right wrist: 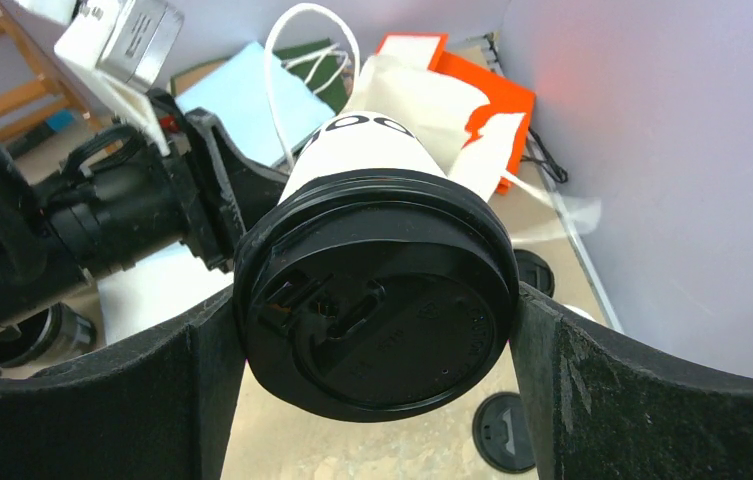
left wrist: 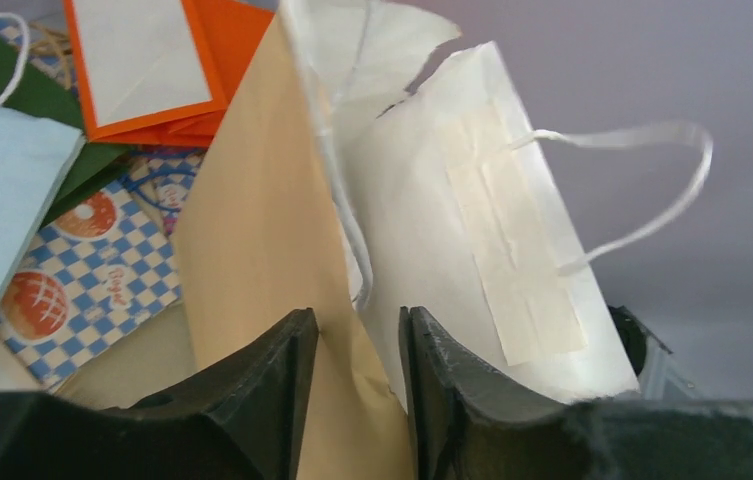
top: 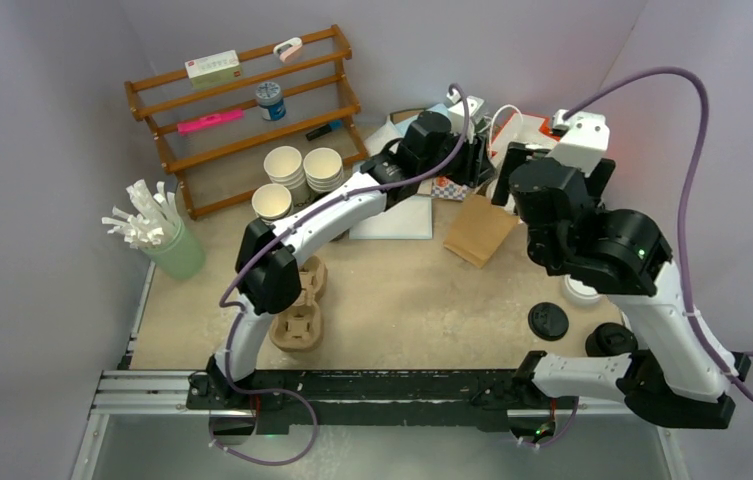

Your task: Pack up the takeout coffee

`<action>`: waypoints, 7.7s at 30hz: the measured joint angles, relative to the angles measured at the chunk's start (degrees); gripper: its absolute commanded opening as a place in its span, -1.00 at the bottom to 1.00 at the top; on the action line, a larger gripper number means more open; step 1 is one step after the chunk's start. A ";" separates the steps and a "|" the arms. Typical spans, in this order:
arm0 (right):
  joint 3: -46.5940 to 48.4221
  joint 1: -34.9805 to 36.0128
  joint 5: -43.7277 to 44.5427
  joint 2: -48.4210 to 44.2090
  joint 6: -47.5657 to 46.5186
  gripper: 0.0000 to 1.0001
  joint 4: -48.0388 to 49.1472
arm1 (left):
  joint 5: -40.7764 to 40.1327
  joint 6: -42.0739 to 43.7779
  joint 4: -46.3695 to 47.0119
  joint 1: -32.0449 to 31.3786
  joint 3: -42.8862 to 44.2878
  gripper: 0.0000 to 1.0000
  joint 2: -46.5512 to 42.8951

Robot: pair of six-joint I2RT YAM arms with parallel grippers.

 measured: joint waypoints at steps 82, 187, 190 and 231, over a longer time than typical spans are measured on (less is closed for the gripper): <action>-26.38 7.96 -57.29 -0.94 -8.72 0.11 10.25 | 5.79 5.38 -1.07 -2.54 -50.56 -1.00 -49.13; -53.55 20.22 -28.02 -1.68 2.43 -0.06 39.91 | 8.24 8.33 2.34 1.05 -67.82 -1.00 -68.96; -52.24 20.22 -27.89 -1.86 2.43 -0.06 38.95 | 8.26 8.66 2.12 1.05 -67.80 -1.00 -68.81; -43.34 10.62 -41.35 3.50 -3.45 -0.08 29.77 | 17.18 -8.81 19.69 7.82 -71.23 -1.00 -62.10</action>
